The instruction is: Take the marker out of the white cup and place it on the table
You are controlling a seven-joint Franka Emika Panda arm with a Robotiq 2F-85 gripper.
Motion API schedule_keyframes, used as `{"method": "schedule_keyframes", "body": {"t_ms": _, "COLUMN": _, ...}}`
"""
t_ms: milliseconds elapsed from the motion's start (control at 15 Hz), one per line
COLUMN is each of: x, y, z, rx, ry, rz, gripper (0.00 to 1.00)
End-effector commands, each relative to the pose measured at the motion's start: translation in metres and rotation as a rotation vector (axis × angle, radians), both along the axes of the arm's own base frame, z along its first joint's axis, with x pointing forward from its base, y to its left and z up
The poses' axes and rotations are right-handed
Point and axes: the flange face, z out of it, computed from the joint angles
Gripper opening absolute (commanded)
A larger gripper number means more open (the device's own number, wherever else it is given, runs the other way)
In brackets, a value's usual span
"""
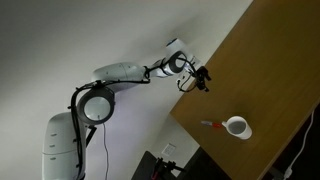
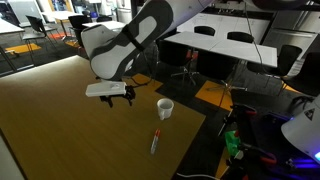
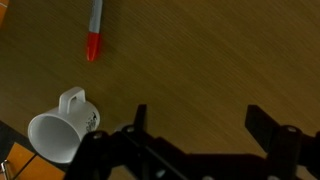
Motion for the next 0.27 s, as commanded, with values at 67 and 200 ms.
{"method": "schedule_keyframes", "body": {"t_ms": 67, "x": 0.0000, "y": -0.0001, "z": -0.0034, "rx": 0.000, "ry": 0.005, "rz": 0.000, "gripper": 1.00}}
{"method": "schedule_keyframes", "body": {"t_ms": 200, "x": -0.0008, "y": -0.0001, "z": -0.0086, "rx": -0.001, "ry": 0.010, "rz": 0.000, "gripper": 1.00}}
